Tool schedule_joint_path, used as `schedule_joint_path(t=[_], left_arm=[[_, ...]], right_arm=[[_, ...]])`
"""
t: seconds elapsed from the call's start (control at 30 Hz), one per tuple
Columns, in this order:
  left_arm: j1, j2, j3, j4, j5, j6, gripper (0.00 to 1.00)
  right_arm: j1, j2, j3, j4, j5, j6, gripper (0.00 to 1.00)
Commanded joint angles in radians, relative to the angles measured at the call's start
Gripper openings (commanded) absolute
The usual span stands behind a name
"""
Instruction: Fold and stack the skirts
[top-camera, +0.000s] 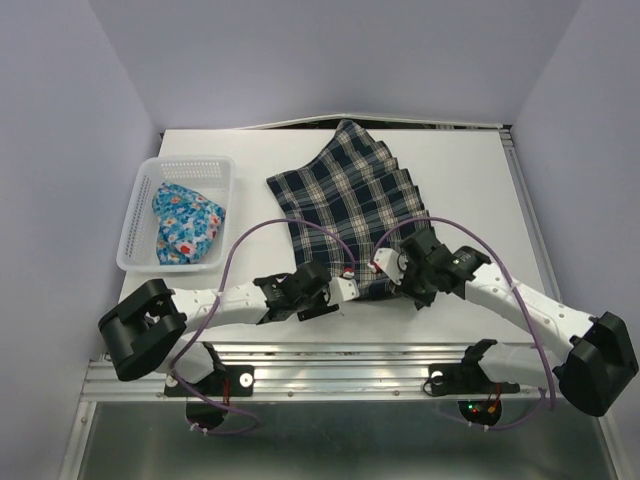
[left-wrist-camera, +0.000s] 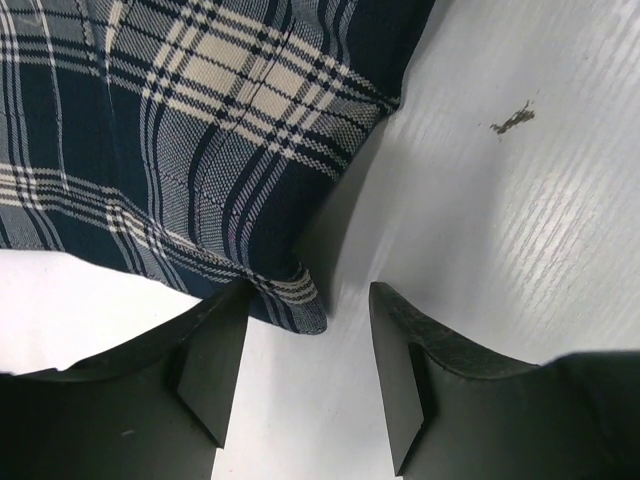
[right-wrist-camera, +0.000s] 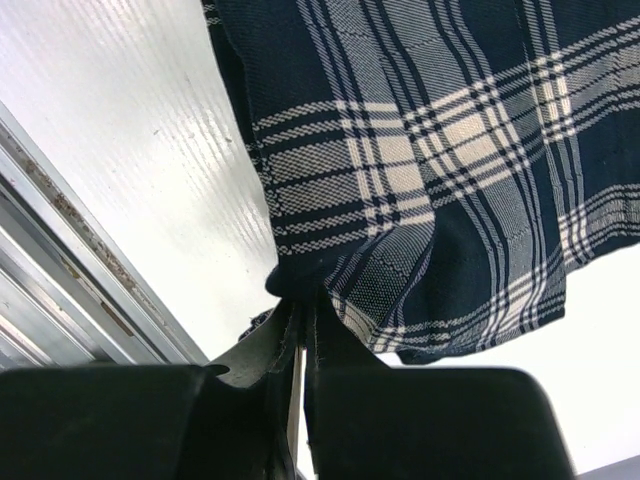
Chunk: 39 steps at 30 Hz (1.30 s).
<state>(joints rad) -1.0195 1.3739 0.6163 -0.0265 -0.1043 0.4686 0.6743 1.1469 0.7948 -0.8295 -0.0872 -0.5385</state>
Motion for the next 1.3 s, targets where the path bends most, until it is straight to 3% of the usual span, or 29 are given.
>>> schedule_joint_path(t=[0.0, 0.13, 0.27, 0.43, 0.57, 0.93, 0.97, 1.03, 1.27], left_arm=[[-0.004, -0.004, 0.030, -0.021, -0.052, -0.042, 0.62], [-0.004, 0.008, 0.031, 0.000, -0.054, -0.030, 0.58], [-0.002, -0.002, 0.028, 0.011, -0.069, -0.025, 0.33], [-0.001, -0.051, 0.003, 0.019, -0.084, -0.021, 0.23], [0.001, -0.088, -0.004, 0.053, -0.097, -0.005, 0.00], [0.010, -0.200, -0.035, -0.071, -0.034, 0.134, 0.00], [0.010, -0.197, -0.030, -0.090, -0.019, 0.136, 0.27], [0.009, -0.194, -0.023, -0.095, 0.017, 0.133, 0.54], [-0.011, -0.087, -0.001, -0.032, 0.014, 0.119, 0.58]], right_arm=[[-0.012, -0.032, 0.049, 0.010, -0.006, 0.034, 0.01], [-0.012, -0.032, 0.060, 0.010, -0.008, 0.043, 0.01], [-0.021, -0.035, 0.078, 0.009, 0.001, 0.052, 0.01], [-0.041, -0.045, 0.116, 0.009, 0.015, 0.074, 0.01], [-0.059, -0.053, 0.139, 0.010, 0.026, 0.083, 0.01], [-0.078, -0.065, 0.164, 0.003, 0.029, 0.091, 0.01], [-0.078, -0.062, 0.161, 0.003, 0.027, 0.092, 0.01], [-0.078, -0.050, 0.156, 0.004, 0.017, 0.097, 0.01], [-0.078, -0.015, 0.199, 0.009, -0.014, 0.127, 0.01]])
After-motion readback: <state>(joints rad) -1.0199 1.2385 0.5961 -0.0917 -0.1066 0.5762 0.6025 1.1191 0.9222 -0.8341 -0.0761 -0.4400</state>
